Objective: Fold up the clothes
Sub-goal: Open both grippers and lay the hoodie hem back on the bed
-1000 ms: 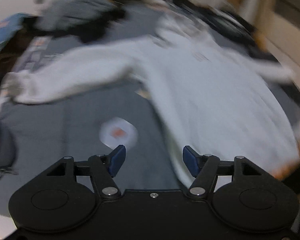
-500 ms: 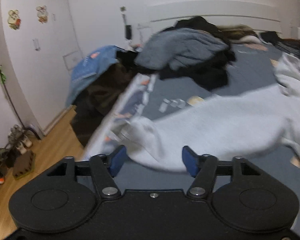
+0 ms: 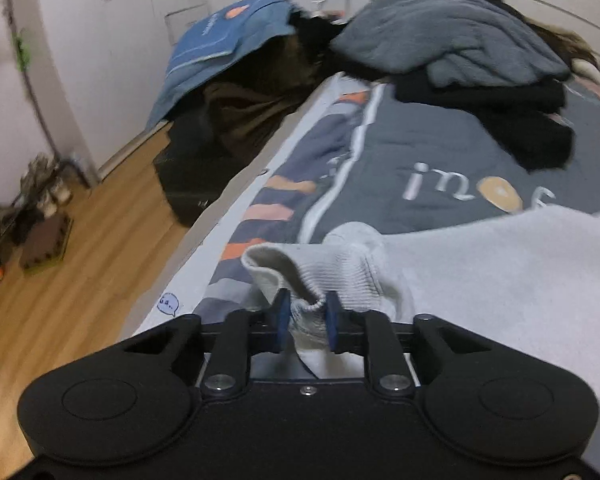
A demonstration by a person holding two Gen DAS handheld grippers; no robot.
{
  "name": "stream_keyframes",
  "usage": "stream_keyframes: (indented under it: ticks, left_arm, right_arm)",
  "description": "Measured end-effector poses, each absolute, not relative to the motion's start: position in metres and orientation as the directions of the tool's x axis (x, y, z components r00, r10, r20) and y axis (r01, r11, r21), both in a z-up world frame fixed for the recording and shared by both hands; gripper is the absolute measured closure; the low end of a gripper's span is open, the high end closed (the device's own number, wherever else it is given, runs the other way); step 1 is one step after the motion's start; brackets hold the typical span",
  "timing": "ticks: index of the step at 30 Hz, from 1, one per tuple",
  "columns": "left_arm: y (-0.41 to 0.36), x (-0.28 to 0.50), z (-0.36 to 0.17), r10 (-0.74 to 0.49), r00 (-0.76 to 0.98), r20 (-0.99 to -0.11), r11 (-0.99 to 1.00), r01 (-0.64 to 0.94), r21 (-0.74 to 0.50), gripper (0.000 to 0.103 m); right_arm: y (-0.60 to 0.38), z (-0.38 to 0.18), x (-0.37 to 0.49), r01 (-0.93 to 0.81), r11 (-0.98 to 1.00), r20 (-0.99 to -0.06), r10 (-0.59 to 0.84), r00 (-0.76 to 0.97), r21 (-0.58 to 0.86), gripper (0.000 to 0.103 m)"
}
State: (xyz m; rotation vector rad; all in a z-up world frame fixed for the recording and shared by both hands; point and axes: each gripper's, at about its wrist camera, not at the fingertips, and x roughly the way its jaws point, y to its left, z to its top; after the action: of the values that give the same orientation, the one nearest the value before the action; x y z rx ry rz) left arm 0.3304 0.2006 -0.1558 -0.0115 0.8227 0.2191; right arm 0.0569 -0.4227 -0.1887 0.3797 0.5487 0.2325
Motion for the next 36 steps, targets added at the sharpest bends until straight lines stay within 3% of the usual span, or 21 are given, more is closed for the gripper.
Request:
stream_keyframes:
  ticks: [4, 6, 10, 12, 13, 14, 16, 20, 23, 28, 36]
  left_arm:
    - [0.227, 0.327, -0.143, 0.280, 0.694, -0.663, 0.950, -0.302, 0.085, 0.096]
    - [0.248, 0.322, -0.133, 0.288, 0.704, -0.649, 0.931, -0.365, 0.018, 0.096]
    - [0.258, 0.332, -0.158, 0.247, 0.538, -0.806, 0.945, -0.317, 0.078, 0.094]
    - [0.255, 0.327, -0.164, 0.255, 0.528, -0.810, 0.950, -0.293, 0.109, 0.089]
    - [0.254, 0.320, -0.160, 0.270, 0.564, -0.780, 0.948, -0.297, 0.114, 0.081]
    - [0.255, 0.315, -0.155, 0.286, 0.588, -0.757, 0.943, -0.312, 0.114, 0.067]
    - [0.258, 0.302, -0.140, 0.287, 0.625, -0.726, 0.932, -0.357, 0.062, 0.060]
    - [0.229, 0.271, -0.109, 0.139, 0.729, -0.670, 0.967, -0.247, -0.068, 0.060]
    - [0.158, 0.247, -0.095, -0.003, 0.774, -0.634, 0.992, -0.077, -0.099, 0.053]
    - [0.013, 0.214, -0.091, -0.262, 0.770, -0.582, 0.964, 0.183, -0.192, 0.050]
    - [-0.124, 0.164, -0.127, -0.428, 0.734, -0.527, 0.903, 0.368, -0.222, 0.043]
  right_arm:
    - [-0.416, -0.196, 0.064, -0.114, 0.903, -0.476, 0.322, 0.818, 0.415, 0.046]
    - [-0.413, -0.200, 0.067, -0.114, 0.901, -0.482, 0.327, 0.813, 0.418, 0.046]
    - [-0.411, -0.202, 0.070, -0.122, 0.891, -0.484, 0.347, 0.803, 0.436, 0.046]
    - [-0.410, -0.203, 0.071, -0.125, 0.890, -0.490, 0.353, 0.797, 0.438, 0.046]
    - [-0.410, -0.203, 0.071, -0.124, 0.891, -0.491, 0.353, 0.796, 0.437, 0.046]
    - [-0.410, -0.203, 0.070, -0.124, 0.891, -0.491, 0.353, 0.796, 0.438, 0.046]
    - [-0.410, -0.202, 0.069, -0.125, 0.891, -0.488, 0.352, 0.799, 0.437, 0.046]
    - [-0.414, -0.199, 0.069, -0.093, 0.893, -0.490, 0.327, 0.808, 0.441, 0.046]
    - [-0.419, -0.195, 0.071, -0.067, 0.892, -0.488, 0.305, 0.818, 0.446, 0.045]
    - [-0.428, -0.184, 0.069, -0.025, 0.926, -0.509, 0.229, 0.829, 0.377, 0.039]
    - [-0.495, -0.161, 0.058, 0.120, 0.957, -0.495, 0.027, 0.868, 0.264, 0.039]
